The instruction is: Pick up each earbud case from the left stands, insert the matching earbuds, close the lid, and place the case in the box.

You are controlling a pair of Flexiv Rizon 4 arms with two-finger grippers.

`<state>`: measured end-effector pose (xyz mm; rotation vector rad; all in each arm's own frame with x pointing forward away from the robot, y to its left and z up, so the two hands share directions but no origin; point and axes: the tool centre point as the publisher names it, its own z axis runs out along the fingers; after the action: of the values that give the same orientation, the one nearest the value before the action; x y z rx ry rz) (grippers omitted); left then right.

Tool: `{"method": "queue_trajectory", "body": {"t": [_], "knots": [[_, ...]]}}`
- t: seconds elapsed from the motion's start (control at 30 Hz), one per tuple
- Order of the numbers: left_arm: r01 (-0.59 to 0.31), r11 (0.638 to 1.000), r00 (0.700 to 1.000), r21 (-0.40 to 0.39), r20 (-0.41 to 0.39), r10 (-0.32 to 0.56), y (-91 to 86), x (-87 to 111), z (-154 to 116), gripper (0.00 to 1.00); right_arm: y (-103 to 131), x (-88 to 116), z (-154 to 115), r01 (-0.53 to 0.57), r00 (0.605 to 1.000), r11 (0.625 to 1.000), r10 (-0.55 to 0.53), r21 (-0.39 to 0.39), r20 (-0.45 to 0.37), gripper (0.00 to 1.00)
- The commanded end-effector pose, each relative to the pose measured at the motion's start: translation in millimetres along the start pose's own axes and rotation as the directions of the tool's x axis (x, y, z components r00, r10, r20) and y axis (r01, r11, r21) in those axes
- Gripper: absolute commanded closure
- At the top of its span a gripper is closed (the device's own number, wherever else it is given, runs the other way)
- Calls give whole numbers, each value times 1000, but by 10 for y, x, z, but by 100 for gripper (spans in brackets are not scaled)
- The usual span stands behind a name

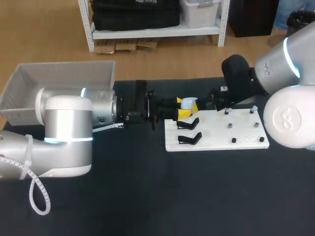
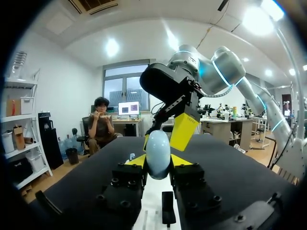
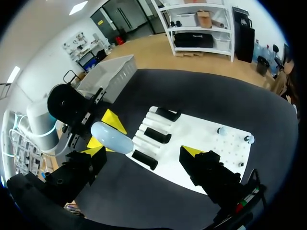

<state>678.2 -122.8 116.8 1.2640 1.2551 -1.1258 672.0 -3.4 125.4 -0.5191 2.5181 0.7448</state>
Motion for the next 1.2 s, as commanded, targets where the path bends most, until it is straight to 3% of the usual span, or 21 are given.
{"method": "queue_trajectory", "body": {"t": [0.03, 0.4, 0.57, 0.67, 0.77, 0.97, 1.07, 1.2], "knots": [[-3, 1000, 1000, -1, 5, 3, -24, 11, 6, 100, -6, -32, 12, -4, 1000, 1000, 4, 11, 5, 0], [-3, 1000, 1000, -1, 5, 3, -24, 11, 6, 100, 14, -142, -91, -18, 999, 1000, 18, -10, 32, 0], [-3, 1000, 1000, -1, 5, 3, -24, 11, 6, 100, -41, -221, -264, -2, 998, 1000, 1, 8, 57, 0], [-3, 1000, 1000, -1, 5, 3, -24, 11, 6, 100, -133, -284, -421, 45, 997, 997, -49, 67, 61, 0], [-3, 1000, 1000, -1, 5, 3, -24, 11, 6, 100, -337, -356, -601, 93, 994, 979, -101, 181, 38, 0], [-3, 1000, 1000, -1, 5, 3, -24, 11, 6, 100, -851, -353, -722, 155, 986, 901, -115, 406, -119, 0], [-3, 1000, 1000, -1, 5, 3, -24, 11, 6, 100, -1073, -308, -710, 170, 978, 871, -91, 462, -187, 0], [-3, 1000, 1000, -1, 5, 3, -24, 11, 6, 100, -1252, -214, -644, 183, 964, 858, -61, 480, -258, 0]]}}
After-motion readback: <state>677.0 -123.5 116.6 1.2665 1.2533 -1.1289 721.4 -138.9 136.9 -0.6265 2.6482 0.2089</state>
